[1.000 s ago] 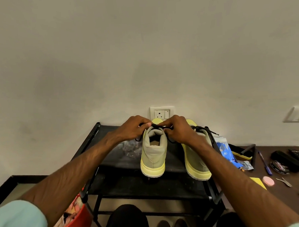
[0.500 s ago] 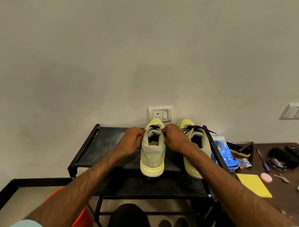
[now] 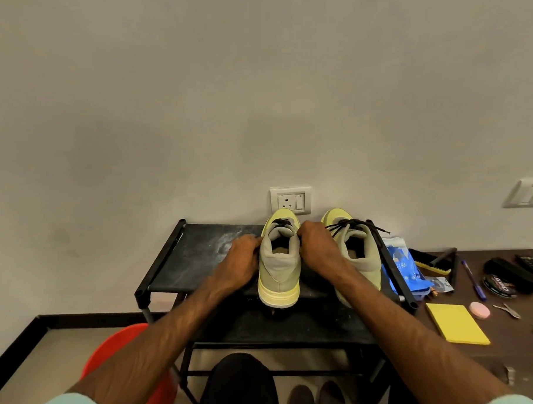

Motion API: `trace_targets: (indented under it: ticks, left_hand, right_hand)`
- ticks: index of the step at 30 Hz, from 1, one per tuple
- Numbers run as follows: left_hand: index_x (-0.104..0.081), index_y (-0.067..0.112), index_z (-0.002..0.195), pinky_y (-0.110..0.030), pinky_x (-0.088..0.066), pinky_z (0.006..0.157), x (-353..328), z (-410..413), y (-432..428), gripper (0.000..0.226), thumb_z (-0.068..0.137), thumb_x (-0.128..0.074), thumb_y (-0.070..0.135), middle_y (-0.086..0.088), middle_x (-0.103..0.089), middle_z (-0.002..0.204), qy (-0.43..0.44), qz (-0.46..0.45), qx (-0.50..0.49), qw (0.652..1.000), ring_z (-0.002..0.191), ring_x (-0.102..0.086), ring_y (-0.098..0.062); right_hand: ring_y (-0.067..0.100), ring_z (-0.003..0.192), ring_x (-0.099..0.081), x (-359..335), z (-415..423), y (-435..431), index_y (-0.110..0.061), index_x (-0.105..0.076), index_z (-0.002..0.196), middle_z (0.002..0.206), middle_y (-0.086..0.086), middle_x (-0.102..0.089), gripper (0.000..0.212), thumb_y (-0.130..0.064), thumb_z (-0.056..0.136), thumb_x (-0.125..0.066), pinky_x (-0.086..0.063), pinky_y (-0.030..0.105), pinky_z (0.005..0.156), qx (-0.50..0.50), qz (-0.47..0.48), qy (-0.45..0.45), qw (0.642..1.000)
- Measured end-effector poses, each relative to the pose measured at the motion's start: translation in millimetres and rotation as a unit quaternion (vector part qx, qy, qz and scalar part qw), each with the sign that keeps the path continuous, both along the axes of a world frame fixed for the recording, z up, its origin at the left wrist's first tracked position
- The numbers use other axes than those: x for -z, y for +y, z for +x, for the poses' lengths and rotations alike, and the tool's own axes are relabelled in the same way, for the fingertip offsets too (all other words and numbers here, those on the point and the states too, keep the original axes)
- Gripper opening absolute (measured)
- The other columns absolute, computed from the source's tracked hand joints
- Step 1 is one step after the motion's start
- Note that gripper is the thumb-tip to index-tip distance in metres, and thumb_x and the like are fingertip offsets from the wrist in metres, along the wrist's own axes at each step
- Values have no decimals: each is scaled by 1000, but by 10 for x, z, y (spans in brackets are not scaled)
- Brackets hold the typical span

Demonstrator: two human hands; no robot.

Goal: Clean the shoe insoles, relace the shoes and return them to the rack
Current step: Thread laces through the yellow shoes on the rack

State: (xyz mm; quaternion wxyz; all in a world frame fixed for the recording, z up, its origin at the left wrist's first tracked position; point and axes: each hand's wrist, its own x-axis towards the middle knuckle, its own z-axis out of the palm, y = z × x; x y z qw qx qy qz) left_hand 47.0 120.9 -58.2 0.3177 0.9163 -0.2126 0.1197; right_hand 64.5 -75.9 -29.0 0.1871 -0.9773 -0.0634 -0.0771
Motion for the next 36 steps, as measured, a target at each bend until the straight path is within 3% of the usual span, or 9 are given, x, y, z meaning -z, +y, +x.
trace_targets:
  ticks: [6,15,19,22,25,27,31,34,36]
  left_hand:
    - [-76,19,94,-38,-56,70,87,132,44,30,96,-47,20,4,-72,85,24,29,-67,997,74,-65,-11]
    - [-75,23,89,-37,-60,67,155,225,42,30,95,-46,28,7,-71,81,32,70,-111,991,68,-64,-6]
    - [-72,18,89,-44,-58,74,18,139,54,29,96,-45,27,-1,-71,88,74,78,-87,990,75,-64,-17]
    - [-63,9,122,-47,-49,103,-139,-17,61,28,100,-47,18,-11,-63,125,71,67,-95,991,113,-59,-28]
    - [-36,10,152,-44,-38,116,-304,-185,27,54,101,-50,14,-11,-38,155,55,39,-93,993,138,-43,-28]
    - [-31,16,154,-47,-42,113,-420,-270,-36,61,98,-53,12,-8,-33,157,53,13,-84,995,137,-45,-27]
    - [-36,27,147,-42,-50,101,-683,-522,-213,71,83,-63,18,-3,-39,149,69,23,-67,995,127,-50,-24]
    - [-55,28,130,-24,-42,74,-821,-669,-318,51,80,-65,29,1,-55,119,90,122,-78,985,101,-54,-16]
    - [-64,26,116,-22,-42,63,-833,-723,-361,39,78,-67,33,4,-63,101,121,168,-74,976,89,-58,-15]
  right_hand:
    - [39,99,-69,-63,-20,-24,-3,-70,113,110,20,-70,21,-8,97,-58,-57,40,80,25,-5,-14,1000]
    - [38,101,-67,-100,-84,5,-1,-65,115,112,21,-67,19,-8,101,-54,-54,41,82,10,-26,-15,999]
    - [34,88,-68,-155,-97,-69,-3,-71,105,103,18,-71,15,-3,93,-62,-57,39,77,-20,11,15,1000]
    - [29,81,-64,-276,-156,-221,-7,-68,89,92,13,-68,10,2,90,-62,-53,35,73,-10,32,0,999]
    - [29,95,-68,-382,-287,-432,-5,-78,102,103,11,-72,26,8,84,-64,-56,36,86,3,73,-34,997]
    - [25,93,-69,-418,-364,-555,-11,-81,99,103,6,-74,28,6,82,-67,-57,34,84,1,98,-35,995]
    - [22,86,-69,-450,-547,-807,-17,-82,85,92,3,-77,8,-15,79,-77,-52,31,78,-3,94,-74,993]
    - [22,84,-66,-478,-713,-960,-16,-81,84,88,2,-76,18,-33,80,-82,-43,30,78,7,55,-41,998]
    - [21,89,-63,-477,-826,-1004,-16,-80,90,91,-1,-73,26,-40,79,-82,-40,29,78,18,32,-1,999]
